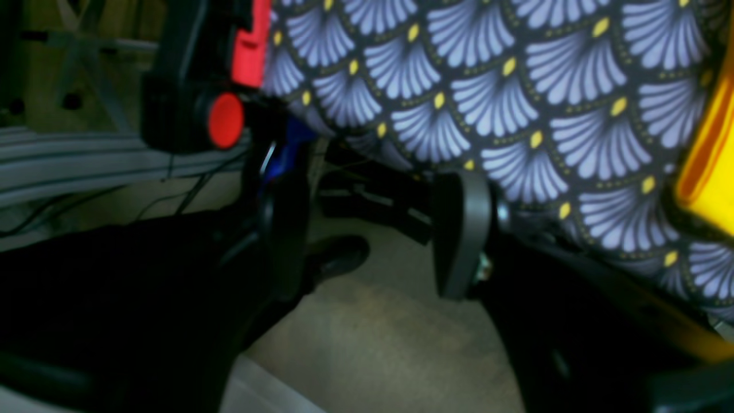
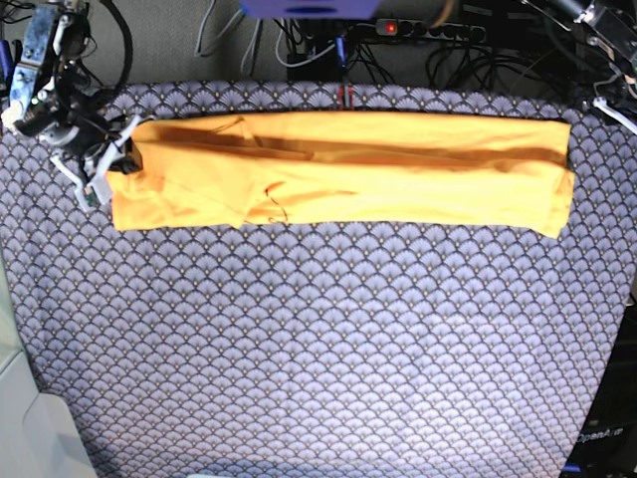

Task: Fold the T-shirt properly

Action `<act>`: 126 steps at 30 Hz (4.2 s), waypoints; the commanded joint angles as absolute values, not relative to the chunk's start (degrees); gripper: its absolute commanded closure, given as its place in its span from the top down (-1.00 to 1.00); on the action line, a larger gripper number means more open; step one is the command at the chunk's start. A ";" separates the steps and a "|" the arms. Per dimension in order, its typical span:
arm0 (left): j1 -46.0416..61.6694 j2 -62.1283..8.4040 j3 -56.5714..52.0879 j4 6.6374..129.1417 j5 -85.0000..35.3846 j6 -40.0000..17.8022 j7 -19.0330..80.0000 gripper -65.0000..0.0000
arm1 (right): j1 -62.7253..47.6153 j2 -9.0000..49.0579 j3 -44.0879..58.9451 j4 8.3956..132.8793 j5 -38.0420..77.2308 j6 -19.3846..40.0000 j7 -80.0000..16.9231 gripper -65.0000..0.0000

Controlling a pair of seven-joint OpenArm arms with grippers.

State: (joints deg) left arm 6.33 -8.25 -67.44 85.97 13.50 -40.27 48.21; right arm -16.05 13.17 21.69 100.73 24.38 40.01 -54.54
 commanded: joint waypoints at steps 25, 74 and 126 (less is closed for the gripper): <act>0.66 -12.70 -67.74 87.25 13.14 -40.00 48.13 0.02 | -10.59 15.25 21.93 90.77 24.84 40.00 -54.99 0.21; -12.44 -3.47 -55.69 84.97 12.70 -40.00 66.07 0.32 | -10.68 15.25 20.44 90.33 24.84 40.00 -53.05 0.20; -4.79 9.00 -32.40 114.68 12.53 -40.00 80.00 -1.00 | -9.71 15.25 19.82 90.51 24.84 40.00 -53.14 0.20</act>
State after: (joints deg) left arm -3.79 9.17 -32.71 113.69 13.32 -40.07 80.90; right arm -10.33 14.74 19.79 89.89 24.29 40.01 -53.71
